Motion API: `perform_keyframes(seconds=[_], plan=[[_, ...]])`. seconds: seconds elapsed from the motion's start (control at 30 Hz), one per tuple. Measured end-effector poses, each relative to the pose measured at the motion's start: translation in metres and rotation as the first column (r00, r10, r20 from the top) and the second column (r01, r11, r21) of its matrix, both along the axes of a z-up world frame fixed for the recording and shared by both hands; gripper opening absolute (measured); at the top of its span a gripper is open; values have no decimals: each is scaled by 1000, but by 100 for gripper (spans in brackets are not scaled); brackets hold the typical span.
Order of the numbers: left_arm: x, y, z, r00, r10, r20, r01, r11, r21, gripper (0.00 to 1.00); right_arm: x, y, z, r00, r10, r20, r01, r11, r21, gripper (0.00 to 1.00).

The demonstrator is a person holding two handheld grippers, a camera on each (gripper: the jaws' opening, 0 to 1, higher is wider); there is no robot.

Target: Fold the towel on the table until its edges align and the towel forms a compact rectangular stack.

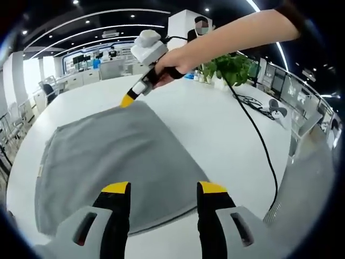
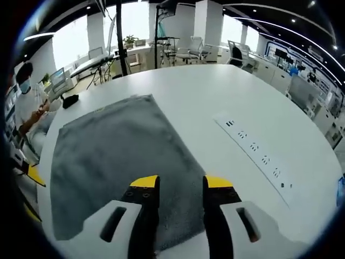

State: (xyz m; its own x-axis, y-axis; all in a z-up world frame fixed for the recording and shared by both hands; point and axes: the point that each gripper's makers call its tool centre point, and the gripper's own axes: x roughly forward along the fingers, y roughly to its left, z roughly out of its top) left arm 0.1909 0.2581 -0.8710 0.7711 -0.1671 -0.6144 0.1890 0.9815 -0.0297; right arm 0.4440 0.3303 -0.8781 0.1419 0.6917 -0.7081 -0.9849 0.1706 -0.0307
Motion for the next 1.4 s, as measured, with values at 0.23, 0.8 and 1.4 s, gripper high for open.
perform_keyframes(seconds=[0.23,0.8,1.4], plan=[[3,-20,-6,997,-74,-17,73,997,-15,51,2,-20,-7,1000,6,23,-5,999,-34,29],[3,-48,-17,986,-158,-46,156,987,-40,31,24,-46,-23,988,-145,-62,144,989,-23,22],[-6,-62,-35,967,-241,-77,235,969,-76,20,16,-54,-39,971,-217,-98,212,976,-57,27]])
